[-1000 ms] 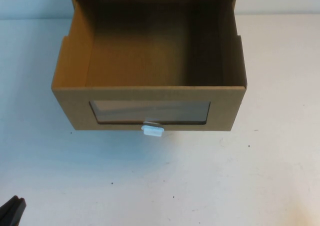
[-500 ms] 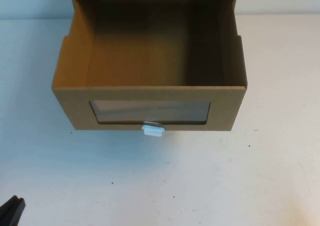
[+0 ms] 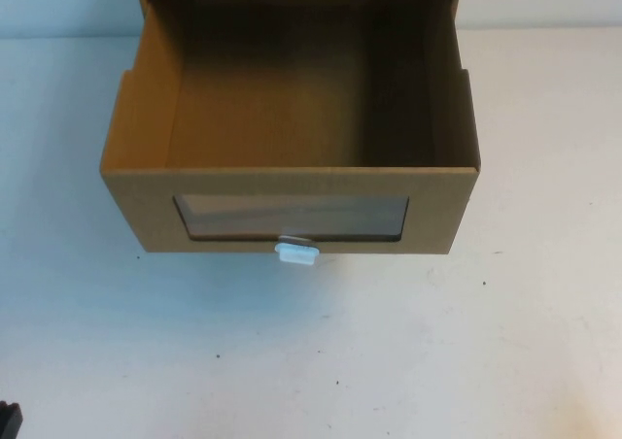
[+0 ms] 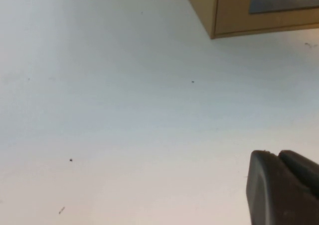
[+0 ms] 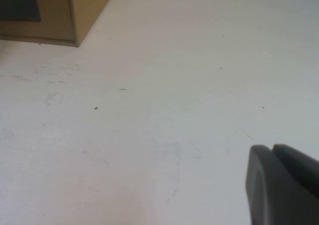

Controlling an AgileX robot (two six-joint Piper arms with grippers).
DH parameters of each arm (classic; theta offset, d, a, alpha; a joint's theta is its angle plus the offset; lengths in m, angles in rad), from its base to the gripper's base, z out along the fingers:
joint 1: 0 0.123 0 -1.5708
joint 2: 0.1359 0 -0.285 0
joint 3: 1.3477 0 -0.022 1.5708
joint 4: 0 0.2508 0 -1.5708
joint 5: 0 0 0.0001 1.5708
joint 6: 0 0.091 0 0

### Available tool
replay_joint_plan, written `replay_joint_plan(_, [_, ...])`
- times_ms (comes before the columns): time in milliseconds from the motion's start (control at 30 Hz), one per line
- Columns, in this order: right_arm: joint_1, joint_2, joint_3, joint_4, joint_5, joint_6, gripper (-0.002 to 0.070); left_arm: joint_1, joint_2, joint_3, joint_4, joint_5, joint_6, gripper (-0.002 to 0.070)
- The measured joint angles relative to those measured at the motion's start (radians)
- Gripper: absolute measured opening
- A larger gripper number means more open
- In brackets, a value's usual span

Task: Open the shoe box
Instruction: 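Pull the top drawer of the cardboard box fully open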

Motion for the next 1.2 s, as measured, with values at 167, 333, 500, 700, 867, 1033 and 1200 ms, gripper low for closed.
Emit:
replay_joint_plan(167, [0.002, 0.0, 0.0, 0.0, 0.0, 0.0, -0.0014, 0.002, 0.0, 0.0, 0.0, 0.01, -0.014, -0.0004])
replay_joint_plan(333, [0.002, 0.0, 0.0, 0.0, 0.0, 0.0, -0.0013, 0.002, 0.0, 0.0, 0.0, 0.01, -0.017, -0.0004])
replay_joint_plan(500, [0.002, 0.0, 0.0, 0.0, 0.0, 0.0, -0.0013, 0.002, 0.0, 0.0, 0.0, 0.01, -0.021, -0.0004])
replay_joint_plan(700, [0.004, 0.0, 0.0, 0.0, 0.0, 0.0, -0.0013, 0.002, 0.0, 0.0, 0.0, 0.01, -0.021, -0.0004])
replay_joint_plan(867, [0.004, 0.0, 0.0, 0.0, 0.0, 0.0, -0.0013, 0.002, 0.0, 0.0, 0.0, 0.01, -0.023, -0.0004])
replay_joint_plan(1033, [0.004, 0.0, 0.0, 0.0, 0.0, 0.0, -0.0014, 0.002, 0.0, 0.0, 0.0, 0.01, -0.023, -0.0004])
replay_joint_plan(1200, [0.004, 0.0, 0.0, 0.0, 0.0, 0.0, -0.0014, 0.002, 0.0, 0.0, 0.0, 0.01, -0.025, -0.0004])
